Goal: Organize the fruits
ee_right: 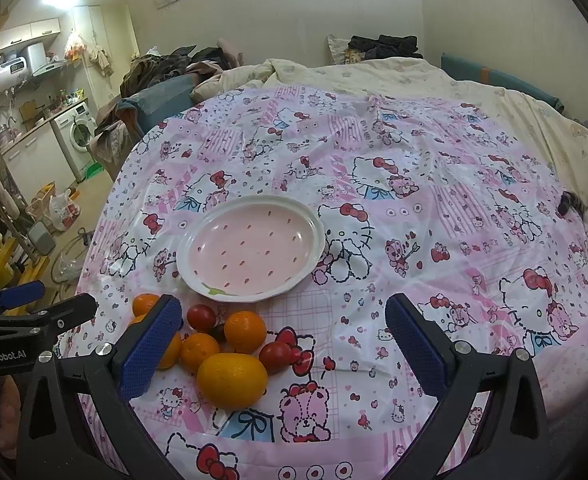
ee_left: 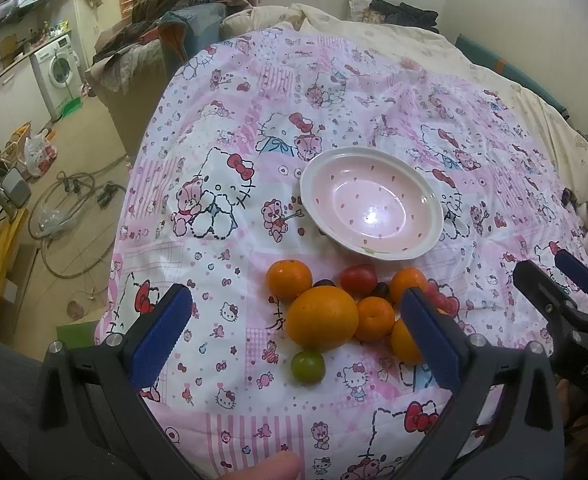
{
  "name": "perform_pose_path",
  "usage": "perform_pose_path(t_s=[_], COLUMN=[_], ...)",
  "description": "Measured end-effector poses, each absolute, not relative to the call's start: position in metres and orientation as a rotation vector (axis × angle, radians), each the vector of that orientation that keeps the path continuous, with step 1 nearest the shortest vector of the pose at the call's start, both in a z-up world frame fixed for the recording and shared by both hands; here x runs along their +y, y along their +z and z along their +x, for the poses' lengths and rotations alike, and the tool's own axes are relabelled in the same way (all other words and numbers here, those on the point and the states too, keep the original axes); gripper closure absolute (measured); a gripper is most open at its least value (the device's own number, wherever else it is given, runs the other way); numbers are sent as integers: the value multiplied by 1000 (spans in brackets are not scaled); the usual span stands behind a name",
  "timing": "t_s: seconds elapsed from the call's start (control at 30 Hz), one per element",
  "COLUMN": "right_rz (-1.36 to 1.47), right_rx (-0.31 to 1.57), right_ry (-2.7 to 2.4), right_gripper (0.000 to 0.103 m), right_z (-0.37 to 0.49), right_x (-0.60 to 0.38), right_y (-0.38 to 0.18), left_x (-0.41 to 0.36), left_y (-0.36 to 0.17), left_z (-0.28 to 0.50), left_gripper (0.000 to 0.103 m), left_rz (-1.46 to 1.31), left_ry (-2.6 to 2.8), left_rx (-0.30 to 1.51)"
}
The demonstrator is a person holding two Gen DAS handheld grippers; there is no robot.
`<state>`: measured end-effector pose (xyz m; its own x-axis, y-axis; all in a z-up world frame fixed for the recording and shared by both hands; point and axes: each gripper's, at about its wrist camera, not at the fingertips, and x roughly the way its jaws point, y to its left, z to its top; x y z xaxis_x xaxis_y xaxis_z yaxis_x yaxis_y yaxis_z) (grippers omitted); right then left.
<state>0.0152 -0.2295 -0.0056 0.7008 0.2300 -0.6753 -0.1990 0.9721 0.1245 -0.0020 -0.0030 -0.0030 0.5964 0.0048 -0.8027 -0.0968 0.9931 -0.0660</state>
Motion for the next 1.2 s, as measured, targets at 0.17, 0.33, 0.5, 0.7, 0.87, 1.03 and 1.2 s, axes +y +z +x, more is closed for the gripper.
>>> perform_pose_path(t_s=[0.17, 0.33, 0.5, 0.7, 0.87, 1.03, 1.2], right_rz=[40, 38, 37, 46, 68, 74, 88], right_rx=[754, 753, 751, 757, 775, 778, 788], right_ry=[242, 245, 247, 249, 251, 253, 259], right_gripper=[0, 0, 0, 0, 0, 0, 0], right_z=[15, 14, 14, 14, 16, 17, 18], right_x=[-228, -226, -226, -226, -230, -230, -231], right_y=[-6, -6, -6, -7, -8, -9, -9], left_x=[-3, -4, -4, -6, -6, -6, -6], left_y=[-3, -3, -3, -1, -2, -2, -3], left_z=[0, 0, 1, 1, 1, 0, 0], left_gripper=[0, 0, 0, 0, 0, 0, 0], left_rz=[-98, -98, -92, -88, -88, -88, -87], left_ry=[60, 62, 65, 64, 65, 65, 66], left_rx=[928, 929, 927, 924, 924, 925, 924])
